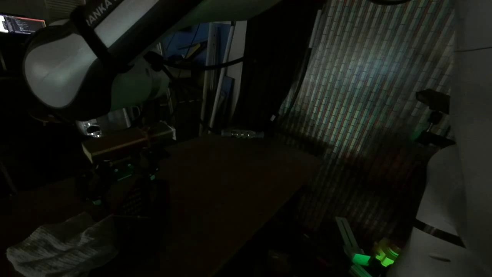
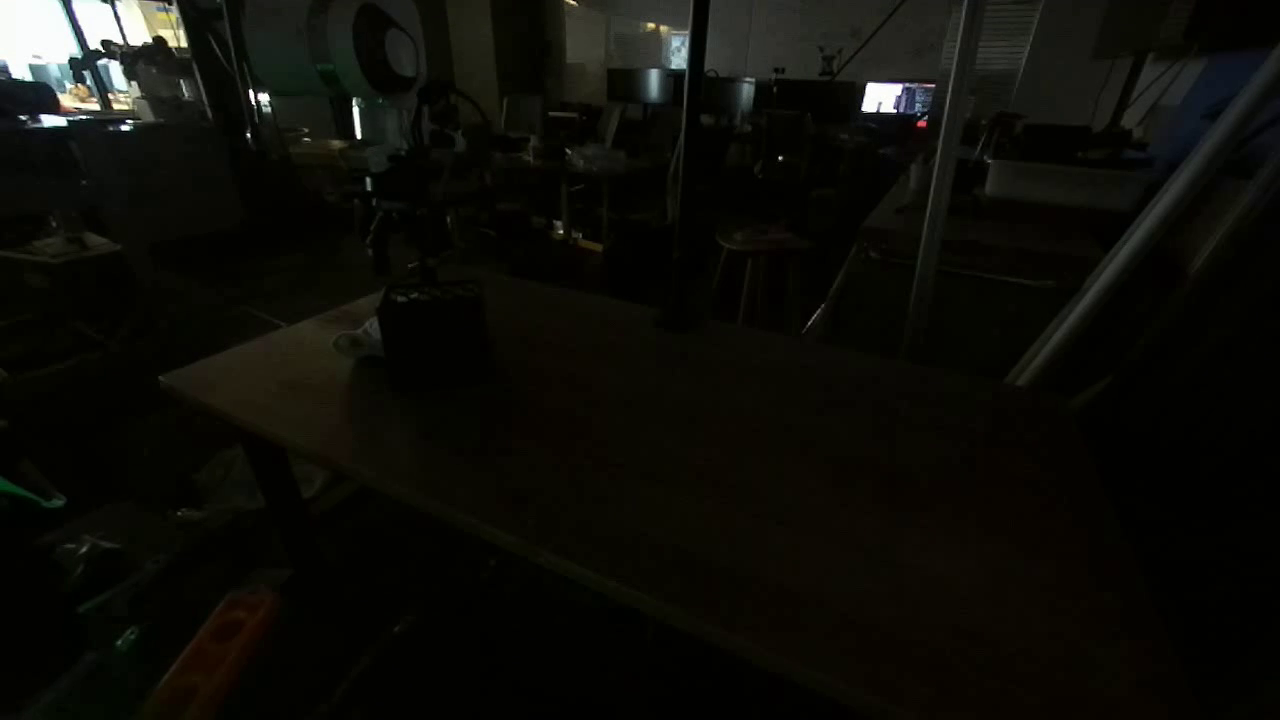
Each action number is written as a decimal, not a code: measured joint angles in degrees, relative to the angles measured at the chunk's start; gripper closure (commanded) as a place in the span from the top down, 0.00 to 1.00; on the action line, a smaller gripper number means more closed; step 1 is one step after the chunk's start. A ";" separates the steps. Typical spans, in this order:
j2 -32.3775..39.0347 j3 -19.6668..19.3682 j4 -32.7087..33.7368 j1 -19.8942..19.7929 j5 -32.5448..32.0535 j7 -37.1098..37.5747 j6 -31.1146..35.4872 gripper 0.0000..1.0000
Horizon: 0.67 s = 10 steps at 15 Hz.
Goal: Put the towel in the box then remove the towel and fold it.
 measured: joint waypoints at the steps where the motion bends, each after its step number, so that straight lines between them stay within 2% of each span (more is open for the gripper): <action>1: 0.28 0.09 0.03 0.01 0.00 -0.18 0.08 1.00; 8: 2.67 0.48 0.43 0.05 0.00 -1.57 0.64 1.00; 9: 2.90 0.49 0.43 0.05 0.00 -1.77 0.68 0.96; 10: 3.09 0.49 0.42 0.05 0.00 -1.98 0.70 0.78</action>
